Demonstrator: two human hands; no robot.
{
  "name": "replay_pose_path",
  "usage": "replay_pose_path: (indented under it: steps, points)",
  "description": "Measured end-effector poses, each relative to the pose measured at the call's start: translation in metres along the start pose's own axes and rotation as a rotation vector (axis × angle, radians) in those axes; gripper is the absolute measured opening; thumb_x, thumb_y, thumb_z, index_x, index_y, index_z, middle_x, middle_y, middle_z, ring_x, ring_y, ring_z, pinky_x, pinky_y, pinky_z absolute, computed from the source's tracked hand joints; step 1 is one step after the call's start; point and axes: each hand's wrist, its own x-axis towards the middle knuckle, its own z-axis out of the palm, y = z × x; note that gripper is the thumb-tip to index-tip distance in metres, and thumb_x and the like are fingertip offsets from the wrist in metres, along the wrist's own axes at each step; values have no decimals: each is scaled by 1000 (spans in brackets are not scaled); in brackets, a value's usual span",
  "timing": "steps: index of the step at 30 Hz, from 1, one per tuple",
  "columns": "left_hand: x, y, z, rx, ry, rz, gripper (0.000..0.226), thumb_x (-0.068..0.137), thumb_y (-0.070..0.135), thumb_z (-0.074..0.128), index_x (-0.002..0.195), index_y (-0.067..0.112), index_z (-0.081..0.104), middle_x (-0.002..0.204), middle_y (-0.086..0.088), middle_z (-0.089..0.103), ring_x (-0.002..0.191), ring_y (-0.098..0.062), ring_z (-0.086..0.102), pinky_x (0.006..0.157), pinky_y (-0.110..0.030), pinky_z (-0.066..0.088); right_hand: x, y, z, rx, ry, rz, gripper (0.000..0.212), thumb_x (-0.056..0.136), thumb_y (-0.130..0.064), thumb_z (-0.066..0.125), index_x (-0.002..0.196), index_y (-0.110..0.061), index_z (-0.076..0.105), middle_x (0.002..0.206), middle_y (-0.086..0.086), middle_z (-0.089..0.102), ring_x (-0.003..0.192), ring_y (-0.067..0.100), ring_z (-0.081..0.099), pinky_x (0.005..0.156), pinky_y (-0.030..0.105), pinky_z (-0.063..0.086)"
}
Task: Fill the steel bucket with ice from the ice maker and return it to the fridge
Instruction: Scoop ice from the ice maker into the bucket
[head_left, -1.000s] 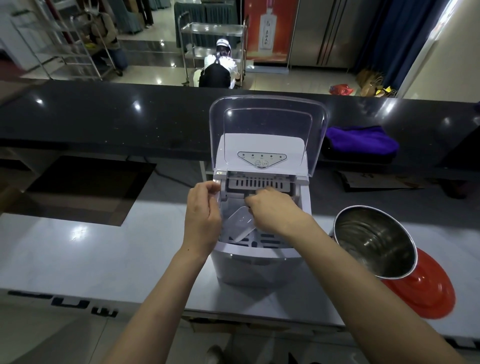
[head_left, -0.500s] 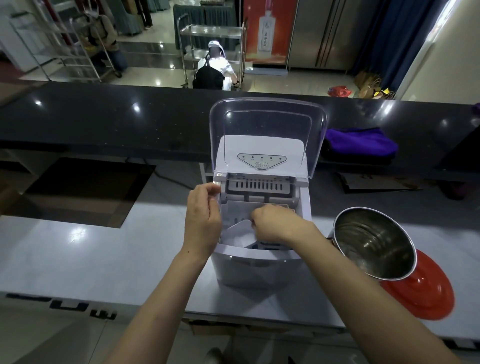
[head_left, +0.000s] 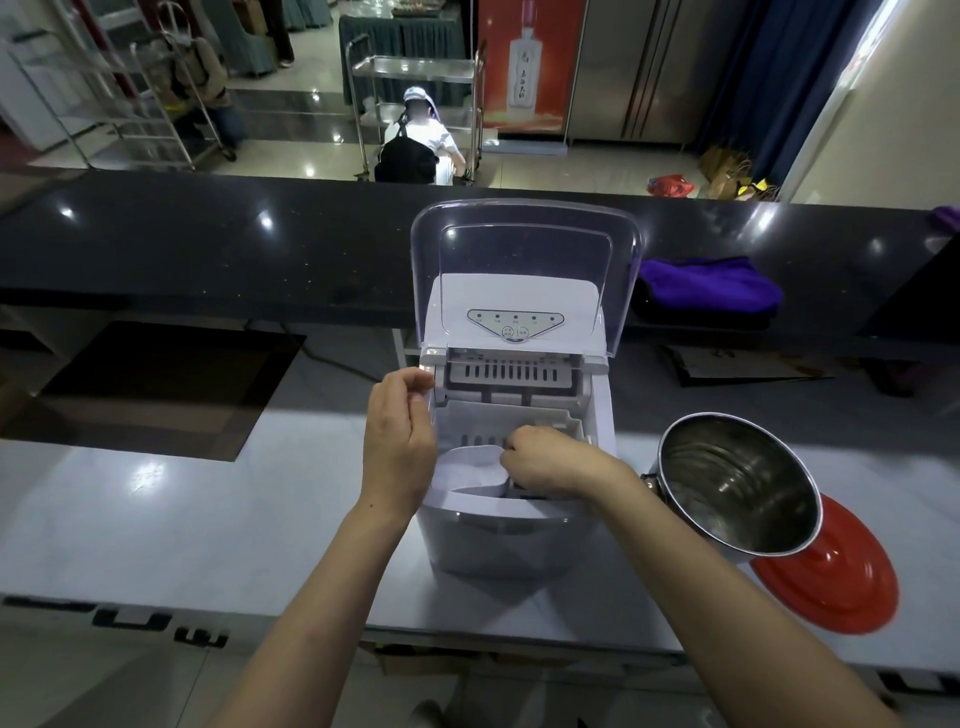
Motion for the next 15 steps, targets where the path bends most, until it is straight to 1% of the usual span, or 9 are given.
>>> replay_pose_path:
  steps: [2, 3, 5, 7, 9, 12, 13, 15]
  points:
    - [0, 1, 0, 1, 5, -6, 21, 108, 11, 42, 116, 16, 60, 109, 4, 60, 101, -8, 54, 85, -12, 44, -5, -1, -4, 38, 21, 16, 31, 100, -17, 38, 106, -3, 65, 118, 18, 65, 106, 35, 62, 91, 43, 52]
    - [0, 1, 0, 4, 8, -10, 20, 108, 11, 42, 116, 17, 60, 109, 4, 60, 101, -8, 55, 85, -16, 46, -7, -1, -6, 56, 31, 22, 29, 99, -17, 38, 103, -3, 64, 114, 17, 65, 104, 34, 62, 89, 42, 52]
    - [0, 2, 0, 13, 16, -17, 20, 108, 12, 42, 115, 19, 59, 108, 5, 61, 100, -8, 55, 85, -23, 51, -11, -2, -10, 81, 51, 29, 26, 99, -16, 37, 96, -5, 61, 106, 15, 64, 94, 31, 60, 79, 39, 50]
    - [0, 4, -1, 8, 21, -24, 19, 108, 15, 42, 112, 24, 58, 107, 6, 62, 100, -9, 57, 85, -29, 53, -16, -4, -14, 106, 79, 37, 24, 99, -16, 37, 87, -9, 57, 97, 12, 62, 80, 26, 55, 67, 36, 43]
    - [0, 7, -3, -7, 27, -40, 18, 109, 18, 41, 110, 29, 56, 106, 8, 63, 100, -10, 60, 85, -34, 56, -22, -4, -18, 129, 105, 43, 23, 98, -15, 38, 85, -9, 55, 95, 12, 62, 75, 24, 52, 61, 35, 40]
    - [2, 12, -7, -26, 25, -70, 18, 108, 20, 40, 110, 31, 54, 104, 17, 63, 100, -4, 60, 84, -35, 55, -32, -4, -28, 173, 139, 40, 23, 99, -12, 39, 89, -5, 58, 92, 11, 60, 72, 24, 49, 59, 34, 39]
    - [2, 14, -9, -37, 26, -74, 18, 108, 19, 40, 110, 30, 54, 104, 19, 63, 100, -2, 60, 84, -34, 55, -35, -4, -31, 172, 156, 32, 23, 100, -12, 38, 90, -5, 57, 92, 11, 58, 74, 25, 48, 61, 35, 39]
    - [2, 17, -12, -49, 34, -72, 18, 108, 18, 40, 110, 29, 55, 104, 16, 63, 100, -3, 60, 83, -32, 54, -40, -3, -38, 156, 191, 17, 24, 104, -17, 38, 94, -7, 57, 94, 11, 57, 82, 27, 50, 69, 36, 41]
